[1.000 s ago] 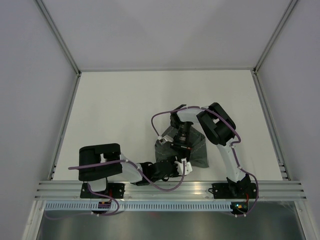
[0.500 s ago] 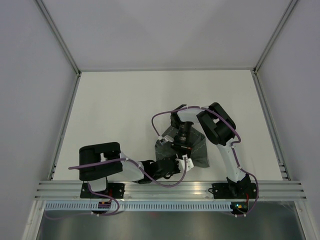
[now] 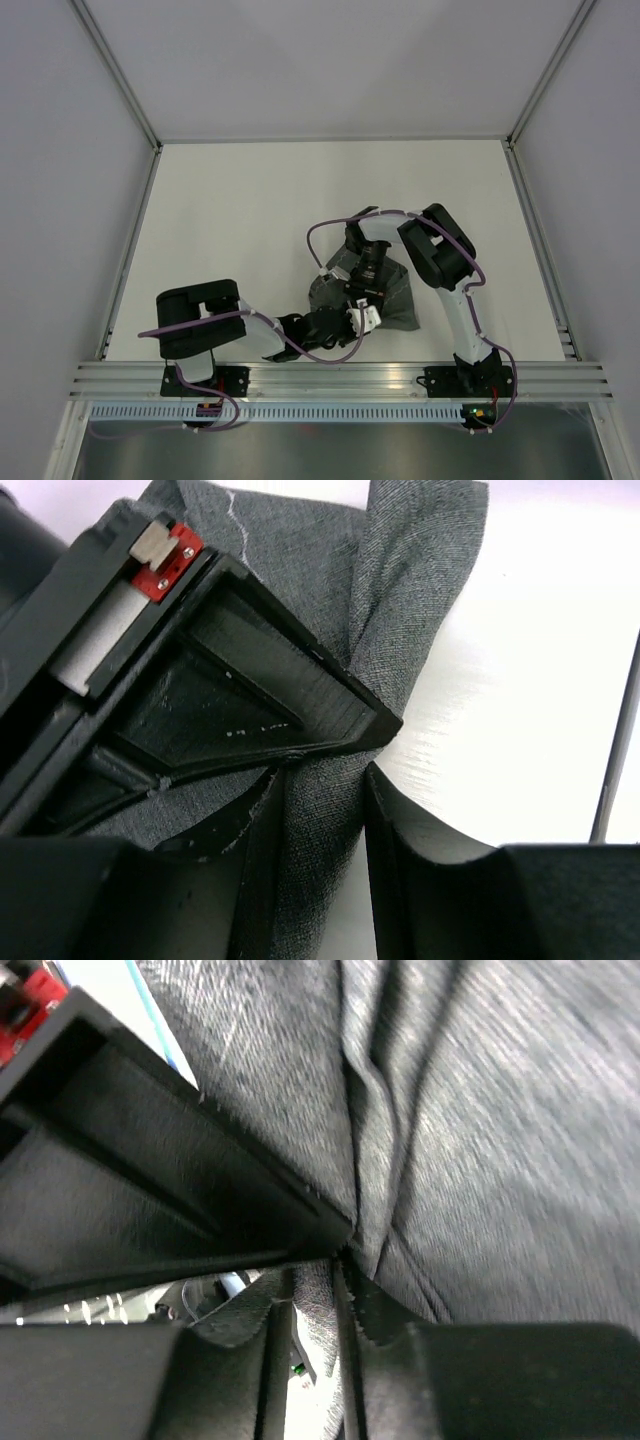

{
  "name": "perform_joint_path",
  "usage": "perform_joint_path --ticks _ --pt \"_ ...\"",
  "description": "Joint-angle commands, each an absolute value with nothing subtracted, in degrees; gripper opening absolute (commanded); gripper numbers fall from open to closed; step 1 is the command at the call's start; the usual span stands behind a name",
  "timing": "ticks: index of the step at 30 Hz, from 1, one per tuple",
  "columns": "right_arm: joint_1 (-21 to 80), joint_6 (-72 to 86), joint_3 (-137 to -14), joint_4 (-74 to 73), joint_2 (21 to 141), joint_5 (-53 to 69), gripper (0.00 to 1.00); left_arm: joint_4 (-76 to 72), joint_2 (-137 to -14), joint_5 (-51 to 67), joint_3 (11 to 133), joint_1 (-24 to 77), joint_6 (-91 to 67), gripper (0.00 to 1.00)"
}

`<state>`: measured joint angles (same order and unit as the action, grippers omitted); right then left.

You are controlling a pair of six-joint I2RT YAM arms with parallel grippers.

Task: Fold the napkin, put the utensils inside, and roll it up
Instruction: Roll the napkin at the center of the board.

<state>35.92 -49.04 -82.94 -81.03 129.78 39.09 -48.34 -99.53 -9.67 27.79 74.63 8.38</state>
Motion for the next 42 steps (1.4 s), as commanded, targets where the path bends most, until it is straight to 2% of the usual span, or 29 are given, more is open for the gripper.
perform_joint_path --ticks 1,5,7,12,16,17,21,26,30,42 --pt "33.4 -51.2 -86.4 -69.0 127.9 40.4 0.28 -50.6 -102.4 -5.8 24.8 74.5 0.6 0.02" --pt "29.2 -51.7 -89.5 -71.6 125.3 43.2 0.38 -53.8 -103.7 -6.1 23.9 74.4 -2.3 0.02" --pt "27.9 -51.2 -90.5 -71.8 124.1 43.6 0.39 -55.8 -104.2 -6.2 23.5 74.4 -2.9 0.02" --pt "22.2 -51.0 -91.0 -70.9 119.7 43.6 0.41 -58.5 -105.5 -6.9 22.5 74.5 -3.2 0.02" --pt "17.4 -53.2 -90.6 -73.1 119.5 43.1 0.38 -59.4 -105.5 -7.6 21.9 74.4 -2.8 0.02" --pt "17.0 -53.5 -90.2 -73.4 119.8 42.7 0.34 -60.0 -105.5 -7.7 21.6 74.4 -2.7 0.02" --pt "16.4 -53.4 -83.9 -69.4 118.3 39.9 0.34 -60.1 -105.5 -8.0 21.4 74.4 -2.1 0.02" --pt "16.4 -52.2 -81.9 -67.7 119.6 39.7 0.35 -60.1 -105.5 -8.1 21.6 74.5 -1.6 0.02" --pt "16.0 -48.4 -80.4 -63.0 120.1 38.8 0.30 -59.9 -105.1 -8.3 21.4 74.5 -1.1 0.02" --pt "12.0 -46.5 -76.0 -60.4 104.6 40.8 0.41 -59.7 -105.2 -8.8 21.6 74.5 -1.0 0.02"
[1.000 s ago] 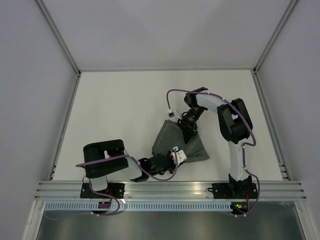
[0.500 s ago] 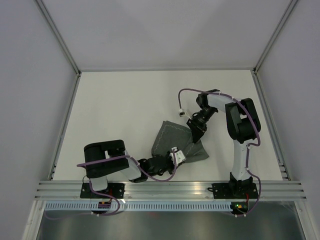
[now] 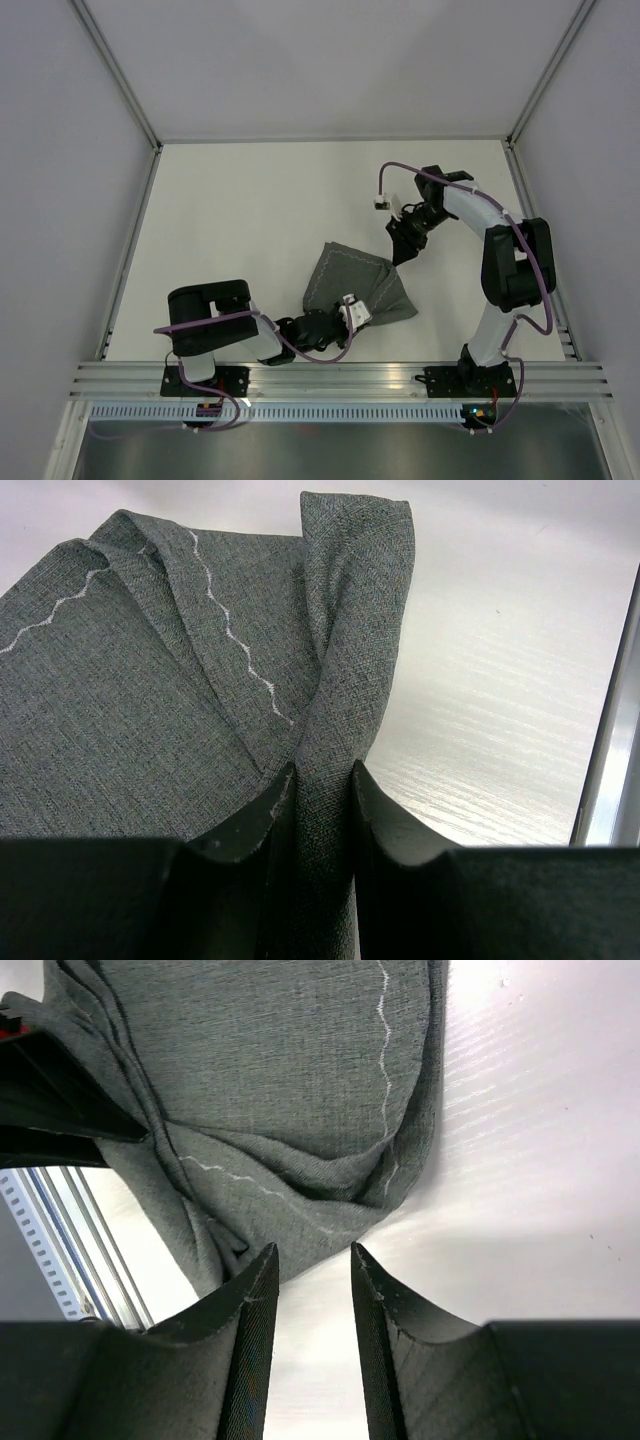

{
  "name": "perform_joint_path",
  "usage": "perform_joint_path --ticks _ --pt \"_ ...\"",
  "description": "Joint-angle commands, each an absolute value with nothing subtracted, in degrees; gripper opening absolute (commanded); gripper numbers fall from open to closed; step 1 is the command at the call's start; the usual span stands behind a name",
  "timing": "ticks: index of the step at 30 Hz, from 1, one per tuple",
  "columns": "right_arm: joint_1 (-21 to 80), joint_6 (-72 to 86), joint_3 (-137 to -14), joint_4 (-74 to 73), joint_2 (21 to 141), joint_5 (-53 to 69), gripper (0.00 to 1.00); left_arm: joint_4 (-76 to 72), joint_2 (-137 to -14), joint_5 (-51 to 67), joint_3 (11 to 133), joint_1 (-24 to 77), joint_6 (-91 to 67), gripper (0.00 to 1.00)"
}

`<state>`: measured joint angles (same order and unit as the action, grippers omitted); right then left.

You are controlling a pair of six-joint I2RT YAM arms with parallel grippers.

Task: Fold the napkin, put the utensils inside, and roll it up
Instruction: Roll the napkin at the center of the board.

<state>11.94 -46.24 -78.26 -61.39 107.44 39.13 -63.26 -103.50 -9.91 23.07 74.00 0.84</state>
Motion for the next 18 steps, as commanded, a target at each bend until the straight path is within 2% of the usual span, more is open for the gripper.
perform_joint_path --ticks 1,9,14,18 --pt "11.7 -48.1 -75.3 -60.9 104.3 40.9 0.42 -59.6 -105.1 -8.8 21.6 74.5 -1.0 0.02" --pt "7.4 -60.3 -67.4 -67.6 98.7 41.6 0.37 -59.7 -105.1 -9.0 21.4 74.4 -0.9 0.02" --pt "7.4 -60.9 -65.0 -67.8 97.6 41.0 0.39 -59.8 -105.1 -9.2 21.5 74.5 -0.7 0.02" --pt "7.4 -64.2 -63.3 -69.3 97.0 42.2 0.44 -59.9 -105.0 -9.3 21.4 74.4 -0.7 0.02"
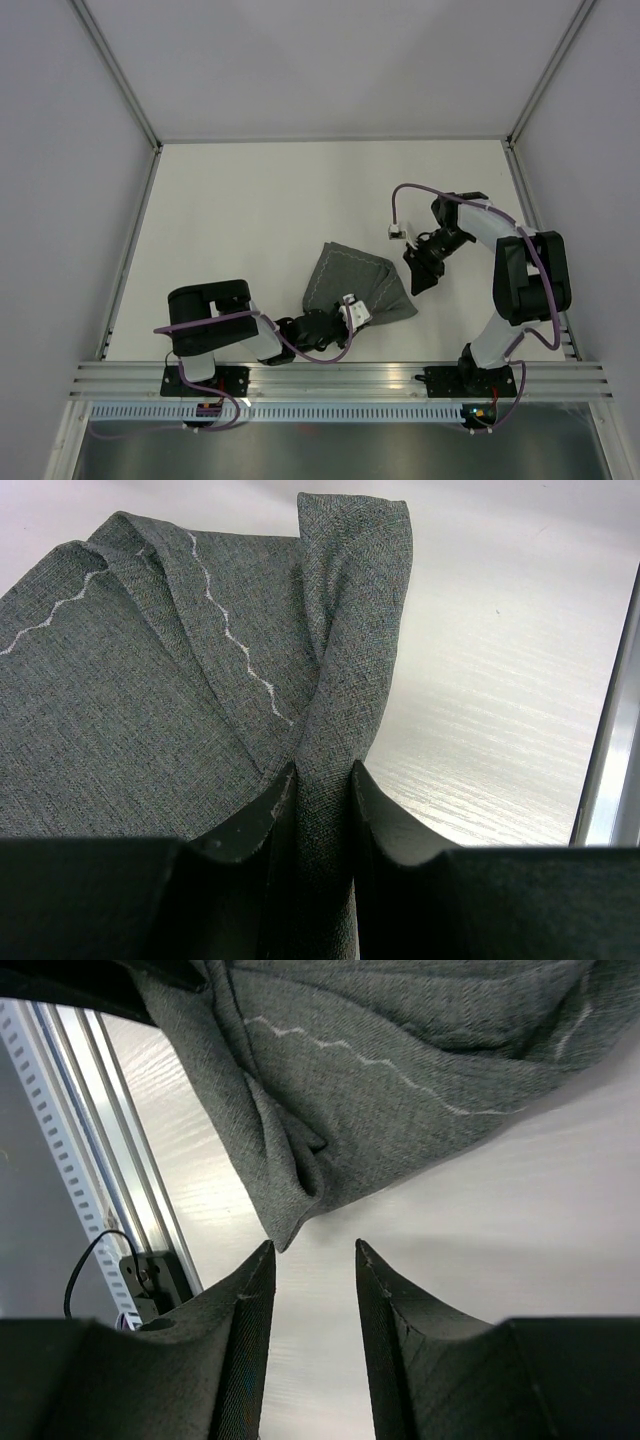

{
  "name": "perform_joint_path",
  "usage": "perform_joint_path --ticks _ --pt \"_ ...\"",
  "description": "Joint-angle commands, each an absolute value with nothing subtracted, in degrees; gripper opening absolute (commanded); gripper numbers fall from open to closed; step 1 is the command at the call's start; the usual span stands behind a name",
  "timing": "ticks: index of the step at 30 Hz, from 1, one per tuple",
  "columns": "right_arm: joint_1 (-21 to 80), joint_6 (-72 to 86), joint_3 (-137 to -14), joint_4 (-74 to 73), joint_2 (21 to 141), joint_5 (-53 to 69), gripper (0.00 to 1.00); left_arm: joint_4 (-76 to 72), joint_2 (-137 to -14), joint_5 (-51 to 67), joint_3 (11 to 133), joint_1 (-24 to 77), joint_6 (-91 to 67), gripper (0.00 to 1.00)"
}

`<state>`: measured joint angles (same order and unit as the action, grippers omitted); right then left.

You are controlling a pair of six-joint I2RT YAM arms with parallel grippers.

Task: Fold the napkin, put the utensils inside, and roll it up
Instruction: Roll the napkin at the center of the board.

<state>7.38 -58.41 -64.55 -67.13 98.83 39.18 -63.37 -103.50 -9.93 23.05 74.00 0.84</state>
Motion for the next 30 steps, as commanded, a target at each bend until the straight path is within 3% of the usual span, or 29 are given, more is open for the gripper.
perform_joint_path --ticks 1,7,15,23,30 --pt "7.5 -65.3 -63.1 -69.9 96.4 42.6 0.44 -59.9 -105.0 -9.4 21.4 74.5 -0.6 0.02" --pt "9.9 -63.2 -53.8 -54.8 81.8 40.3 0.47 -60.8 -105.2 -10.1 21.0 74.4 -0.8 0.02" --pt "25.2 -57.0 -43.3 -40.1 66.1 32.2 0.46 -62.5 -105.3 -11.2 20.0 74.4 -2.9 0.02" --pt "36.7 -57.0 -33.0 -30.1 60.7 24.2 0.47 -67.1 -107.5 -12.6 19.3 74.4 -5.6 0.02" --pt "40.5 -57.7 -28.7 -26.0 58.6 20.8 0.52 -67.2 -107.1 -13.4 19.7 74.5 -5.2 0.02"
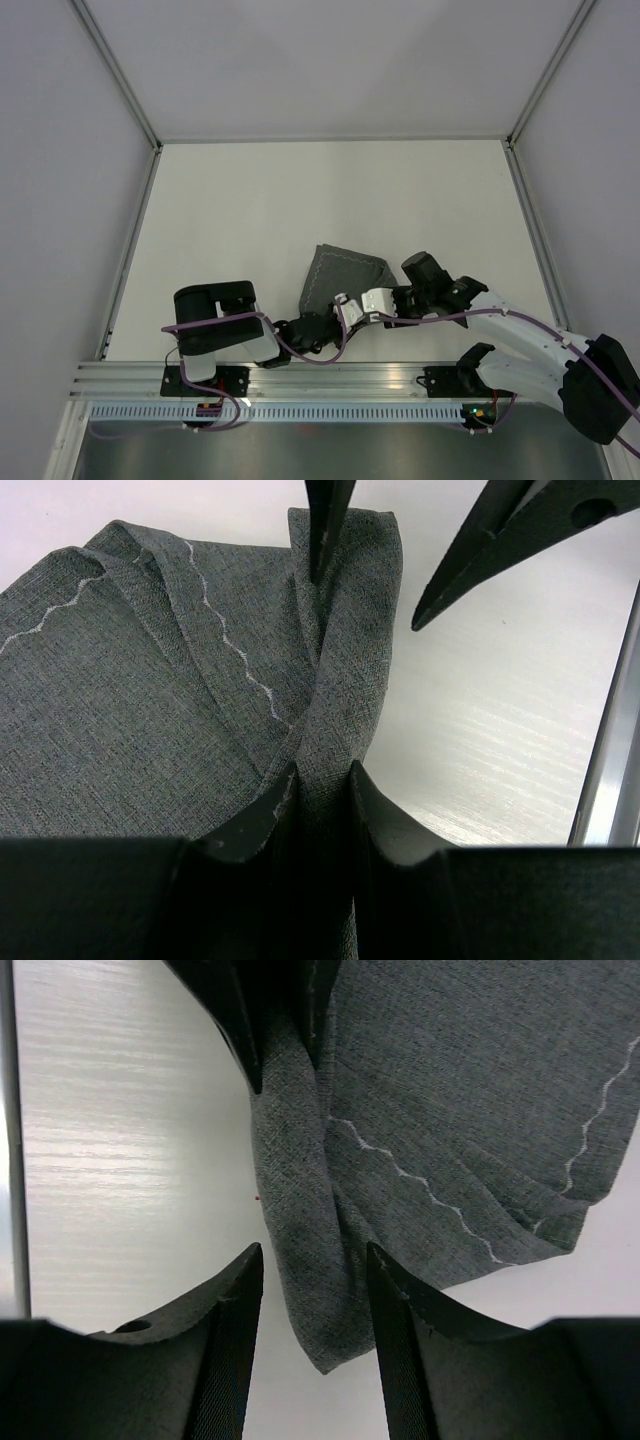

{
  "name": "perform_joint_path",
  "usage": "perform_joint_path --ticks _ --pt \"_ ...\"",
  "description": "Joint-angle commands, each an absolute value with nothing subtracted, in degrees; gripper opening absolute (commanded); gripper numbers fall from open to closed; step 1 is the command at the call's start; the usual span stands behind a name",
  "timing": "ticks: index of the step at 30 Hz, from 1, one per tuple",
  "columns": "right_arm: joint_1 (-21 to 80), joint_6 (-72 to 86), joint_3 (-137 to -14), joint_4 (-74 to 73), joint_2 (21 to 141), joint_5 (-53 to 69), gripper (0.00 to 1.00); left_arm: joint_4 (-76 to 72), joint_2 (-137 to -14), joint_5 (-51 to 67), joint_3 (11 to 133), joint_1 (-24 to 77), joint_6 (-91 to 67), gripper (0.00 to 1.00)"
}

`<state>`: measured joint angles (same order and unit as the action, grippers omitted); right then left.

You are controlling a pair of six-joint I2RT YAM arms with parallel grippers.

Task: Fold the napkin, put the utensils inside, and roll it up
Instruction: Roll the napkin at the center of the board.

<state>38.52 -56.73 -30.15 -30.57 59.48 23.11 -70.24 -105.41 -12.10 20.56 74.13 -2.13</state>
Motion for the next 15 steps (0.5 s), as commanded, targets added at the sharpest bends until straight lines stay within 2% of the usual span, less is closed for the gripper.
perform_joint_path --ticks 1,12,15 --pt "40.7 -57.6 -28.5 -25.9 58.5 20.8 0.52 -67.1 -107.1 -13.5 19.8 74.4 -5.0 0.02" --pt "45.2 -54.7 -25.6 -20.7 57.2 20.3 0.49 -68.2 -107.8 -13.8 19.4 74.4 -4.7 0.02" --pt "44.7 -51.4 -28.7 -20.4 57.7 20.6 0.48 -68.9 -108.0 -13.8 19.2 74.4 -4.8 0.02"
